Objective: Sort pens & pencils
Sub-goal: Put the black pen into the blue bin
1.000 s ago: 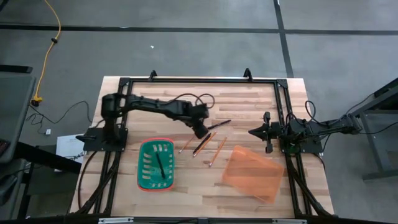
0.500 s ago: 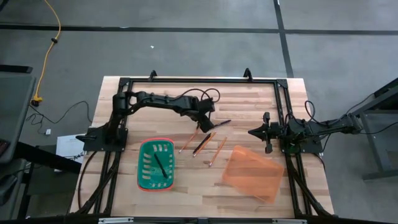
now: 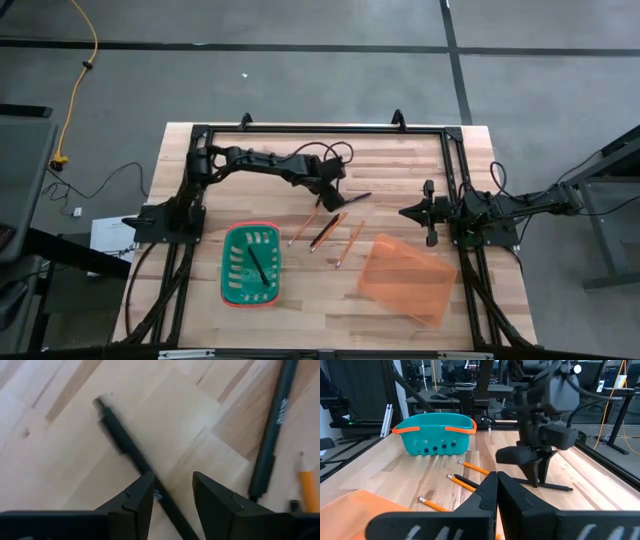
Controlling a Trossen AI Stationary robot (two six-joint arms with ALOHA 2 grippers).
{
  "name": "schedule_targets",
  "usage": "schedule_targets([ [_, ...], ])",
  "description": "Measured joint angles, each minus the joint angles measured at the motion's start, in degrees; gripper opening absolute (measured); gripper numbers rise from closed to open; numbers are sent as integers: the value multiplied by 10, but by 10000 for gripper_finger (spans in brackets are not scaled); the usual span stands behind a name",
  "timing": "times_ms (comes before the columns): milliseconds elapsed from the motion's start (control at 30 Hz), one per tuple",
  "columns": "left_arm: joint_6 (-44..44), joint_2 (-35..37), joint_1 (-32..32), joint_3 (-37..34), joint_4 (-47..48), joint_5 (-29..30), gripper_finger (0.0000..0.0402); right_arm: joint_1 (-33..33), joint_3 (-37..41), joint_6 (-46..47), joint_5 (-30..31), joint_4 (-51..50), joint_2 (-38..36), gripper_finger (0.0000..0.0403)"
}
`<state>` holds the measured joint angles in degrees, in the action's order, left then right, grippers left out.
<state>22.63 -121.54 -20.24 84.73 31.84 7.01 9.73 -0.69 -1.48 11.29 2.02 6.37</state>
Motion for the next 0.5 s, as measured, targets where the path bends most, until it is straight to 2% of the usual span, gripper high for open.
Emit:
schedule_targets([
  [500,-31,12,4,-3,31,14,127,0,0,0,0,0,0,0],
])
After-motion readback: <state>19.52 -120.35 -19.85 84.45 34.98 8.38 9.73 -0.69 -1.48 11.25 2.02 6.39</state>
